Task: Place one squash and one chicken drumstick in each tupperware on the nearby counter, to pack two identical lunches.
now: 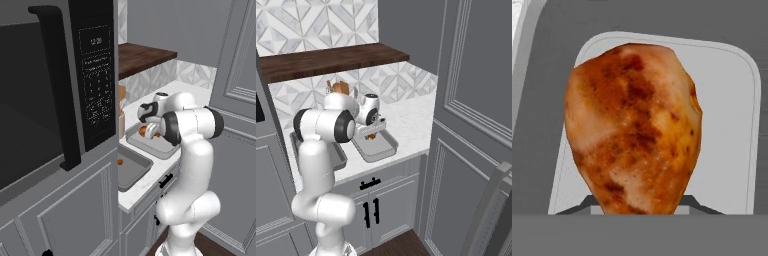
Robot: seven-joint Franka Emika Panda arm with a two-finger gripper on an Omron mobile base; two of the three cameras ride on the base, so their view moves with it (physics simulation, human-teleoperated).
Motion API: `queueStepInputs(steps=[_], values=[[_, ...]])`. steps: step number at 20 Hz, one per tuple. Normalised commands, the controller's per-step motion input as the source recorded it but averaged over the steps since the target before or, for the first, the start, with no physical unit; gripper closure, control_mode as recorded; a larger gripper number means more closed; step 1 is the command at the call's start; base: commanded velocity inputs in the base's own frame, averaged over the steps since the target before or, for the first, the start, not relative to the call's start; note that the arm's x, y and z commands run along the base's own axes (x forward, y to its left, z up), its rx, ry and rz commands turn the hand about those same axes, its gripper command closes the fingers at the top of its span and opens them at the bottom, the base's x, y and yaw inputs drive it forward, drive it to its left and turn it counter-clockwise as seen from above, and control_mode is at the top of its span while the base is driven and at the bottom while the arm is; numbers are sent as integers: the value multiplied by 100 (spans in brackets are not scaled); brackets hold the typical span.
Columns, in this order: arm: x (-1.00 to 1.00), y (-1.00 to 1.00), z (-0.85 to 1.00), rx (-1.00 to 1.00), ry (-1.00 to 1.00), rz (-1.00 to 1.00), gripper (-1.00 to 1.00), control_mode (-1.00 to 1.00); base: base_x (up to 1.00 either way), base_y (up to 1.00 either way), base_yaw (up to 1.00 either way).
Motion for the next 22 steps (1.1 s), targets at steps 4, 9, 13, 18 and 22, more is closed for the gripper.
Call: queueStepInputs(steps=[4, 9, 13, 18, 22], values=[[11, 0, -55, 0, 0, 0, 100, -100, 0, 0, 0], [2, 0, -25, 0, 0, 0, 100, -100, 0, 0, 0], [0, 0, 0, 0, 0, 0, -100, -100, 0, 0, 0], [0, 0, 0, 0, 0, 0, -100, -100, 0, 0, 0], [0, 0, 0, 0, 0, 0, -100, -100, 0, 0, 0]])
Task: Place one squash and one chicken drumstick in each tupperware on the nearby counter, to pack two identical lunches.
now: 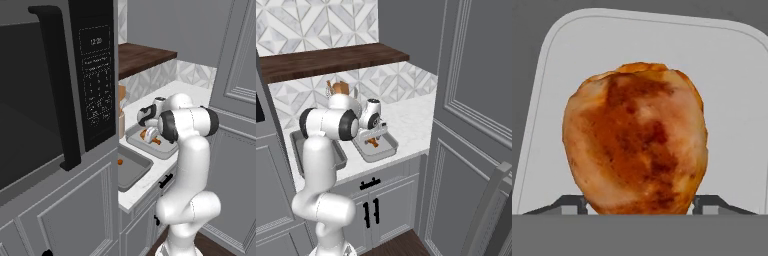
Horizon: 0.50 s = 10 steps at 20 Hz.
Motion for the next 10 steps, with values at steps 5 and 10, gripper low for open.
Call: queueStepInputs(steps=[5, 10], values=[[0, 0, 12, 0, 0, 0, -100, -100, 0, 0, 0], [-5, -1, 88, 0, 0, 0, -100, -100, 0, 0, 0]])
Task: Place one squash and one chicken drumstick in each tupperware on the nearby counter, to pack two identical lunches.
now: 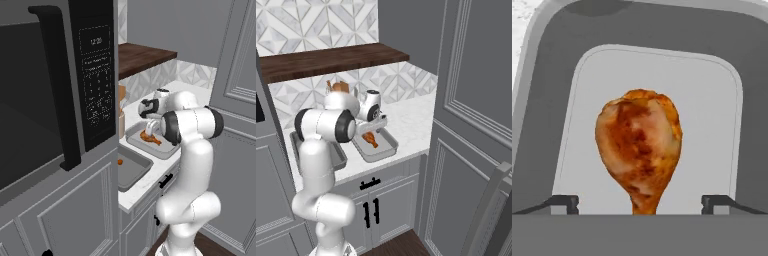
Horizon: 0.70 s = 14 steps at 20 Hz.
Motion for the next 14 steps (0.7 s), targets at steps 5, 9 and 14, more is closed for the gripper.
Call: queueStepInputs(steps=[5, 9, 14], values=[[-41, 0, 94, 0, -1, -2, -100, -100, 0, 0, 0], [-77, 0, 48, 0, 0, -18, -100, -100, 0, 0, 0], [-100, 0, 1, 6, -4, -25, -100, -100, 0, 0, 0]])
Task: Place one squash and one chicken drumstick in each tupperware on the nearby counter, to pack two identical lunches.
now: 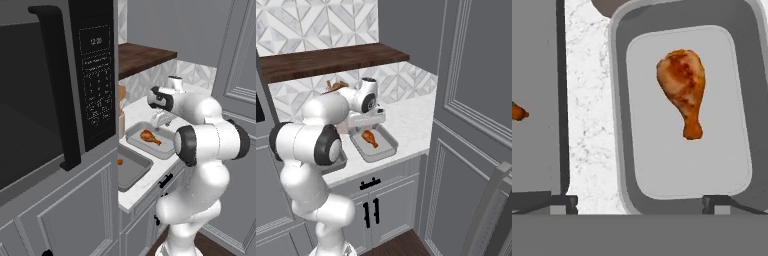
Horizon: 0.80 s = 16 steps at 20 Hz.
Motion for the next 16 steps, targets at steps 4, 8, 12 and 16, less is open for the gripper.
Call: queueStepInputs(steps=[4, 8, 12, 16], values=[[-100, 0, 1, 7, -2, -28, -100, -100, 0, 0, 0], [-100, 0, 27, 0, -2, -28, -100, -100, 0, 0, 0], [-100, 0, 39, 0, -11, -26, -100, -100, 0, 0, 0], [-100, 0, 39, -1, -9, -24, -100, -100, 0, 0, 0]])
